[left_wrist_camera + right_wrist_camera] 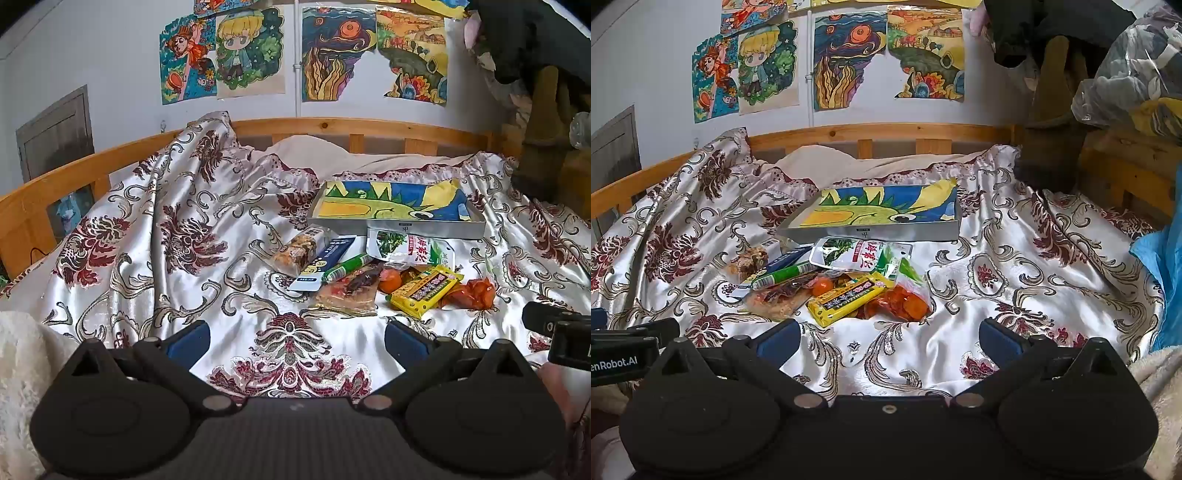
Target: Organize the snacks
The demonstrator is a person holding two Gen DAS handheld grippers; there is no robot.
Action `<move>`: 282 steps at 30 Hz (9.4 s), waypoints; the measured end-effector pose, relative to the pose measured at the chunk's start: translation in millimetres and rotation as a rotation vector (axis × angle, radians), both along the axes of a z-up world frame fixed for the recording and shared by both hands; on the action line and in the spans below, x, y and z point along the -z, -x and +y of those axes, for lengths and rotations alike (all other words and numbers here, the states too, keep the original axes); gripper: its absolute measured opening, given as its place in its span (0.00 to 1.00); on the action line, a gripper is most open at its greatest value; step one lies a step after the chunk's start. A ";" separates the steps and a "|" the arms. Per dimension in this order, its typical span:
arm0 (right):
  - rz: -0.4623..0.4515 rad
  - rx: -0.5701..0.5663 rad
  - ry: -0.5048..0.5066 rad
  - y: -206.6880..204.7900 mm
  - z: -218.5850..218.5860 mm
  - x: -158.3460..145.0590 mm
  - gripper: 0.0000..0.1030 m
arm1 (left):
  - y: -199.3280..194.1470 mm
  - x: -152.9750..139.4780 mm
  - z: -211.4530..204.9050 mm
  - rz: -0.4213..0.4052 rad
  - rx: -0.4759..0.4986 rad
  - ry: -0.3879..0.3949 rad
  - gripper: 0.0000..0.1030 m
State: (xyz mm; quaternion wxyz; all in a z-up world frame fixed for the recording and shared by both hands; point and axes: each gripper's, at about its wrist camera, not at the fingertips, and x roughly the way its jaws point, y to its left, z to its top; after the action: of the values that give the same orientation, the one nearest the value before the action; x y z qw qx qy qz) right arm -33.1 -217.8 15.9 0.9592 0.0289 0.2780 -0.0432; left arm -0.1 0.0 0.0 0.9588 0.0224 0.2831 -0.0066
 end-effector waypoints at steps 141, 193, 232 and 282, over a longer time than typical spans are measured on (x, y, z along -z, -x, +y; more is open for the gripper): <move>-0.154 -0.129 0.152 -72.4 -4.3 -88.1 0.99 | -94.3 -71.2 -15.0 -0.063 0.035 0.029 1.00; 0.412 -0.526 -0.151 -189.3 -0.3 43.9 0.85 | -242.9 52.1 -39.1 0.374 0.804 0.167 0.87; 0.491 -0.115 -0.613 -215.3 -41.5 70.9 0.16 | -238.9 58.3 -56.1 0.467 0.487 0.001 0.37; 0.244 -0.368 0.283 -149.9 44.7 29.7 0.12 | -230.1 44.6 -40.3 0.452 0.466 0.102 0.15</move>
State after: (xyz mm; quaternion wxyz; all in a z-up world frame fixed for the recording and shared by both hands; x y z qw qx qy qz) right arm 116.8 -173.1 -13.8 0.9048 -0.1620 0.3833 0.0903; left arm 230.0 -40.3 -44.6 0.8442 0.0363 0.4754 -0.2450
